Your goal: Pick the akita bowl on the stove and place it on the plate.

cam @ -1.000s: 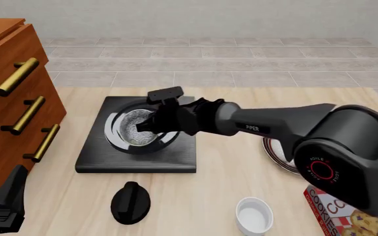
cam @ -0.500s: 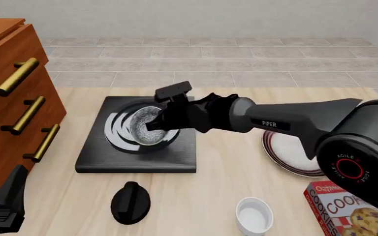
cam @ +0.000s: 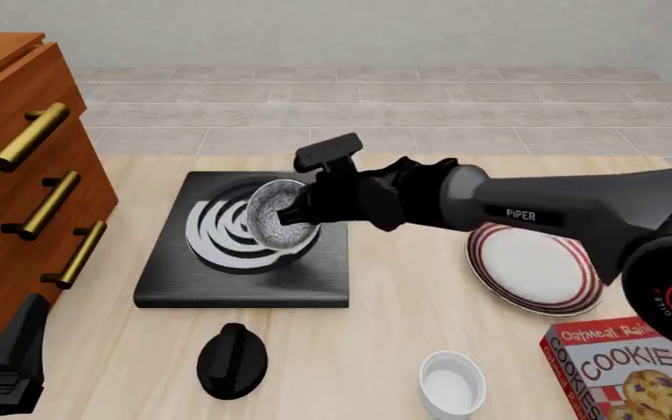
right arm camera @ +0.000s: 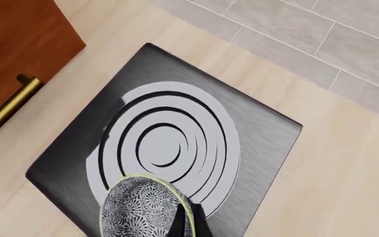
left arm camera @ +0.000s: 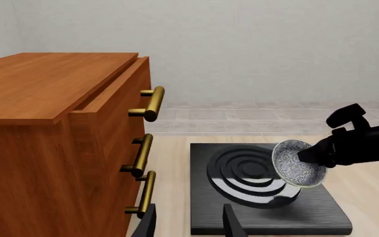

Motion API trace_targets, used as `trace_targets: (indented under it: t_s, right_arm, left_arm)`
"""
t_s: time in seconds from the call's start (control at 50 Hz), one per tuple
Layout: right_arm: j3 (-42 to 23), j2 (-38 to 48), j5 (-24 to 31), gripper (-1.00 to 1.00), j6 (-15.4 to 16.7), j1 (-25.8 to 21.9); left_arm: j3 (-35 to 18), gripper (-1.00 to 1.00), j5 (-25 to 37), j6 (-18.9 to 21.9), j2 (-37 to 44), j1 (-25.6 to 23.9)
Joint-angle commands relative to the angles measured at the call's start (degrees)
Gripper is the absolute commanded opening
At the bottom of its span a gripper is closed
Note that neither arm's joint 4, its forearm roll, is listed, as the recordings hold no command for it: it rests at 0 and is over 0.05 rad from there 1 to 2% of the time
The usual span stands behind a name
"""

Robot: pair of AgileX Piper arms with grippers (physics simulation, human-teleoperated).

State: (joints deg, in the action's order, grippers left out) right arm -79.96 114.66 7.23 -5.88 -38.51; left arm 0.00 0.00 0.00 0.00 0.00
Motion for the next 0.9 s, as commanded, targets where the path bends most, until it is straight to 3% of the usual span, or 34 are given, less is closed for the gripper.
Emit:
trace_targets:
  t_s: [0.02,0.64,0.9]
  right_arm:
    - [2.79,-3.64,-0.84,-1.00,0.66,1.79]
    - [6.62,-10.32,-1.06,-1.00,3.80,9.83]
    - [9.21,-12.87,-2.91,-1.00,2.58,13.86]
  left_arm:
    - [0.00,1.00,0.00,0.00,0.00,0.00]
    - [0.00,1.00,0.00,0.00,0.00,0.00]
    - [0.00,1.00,0.00,0.00,0.00,0.00]
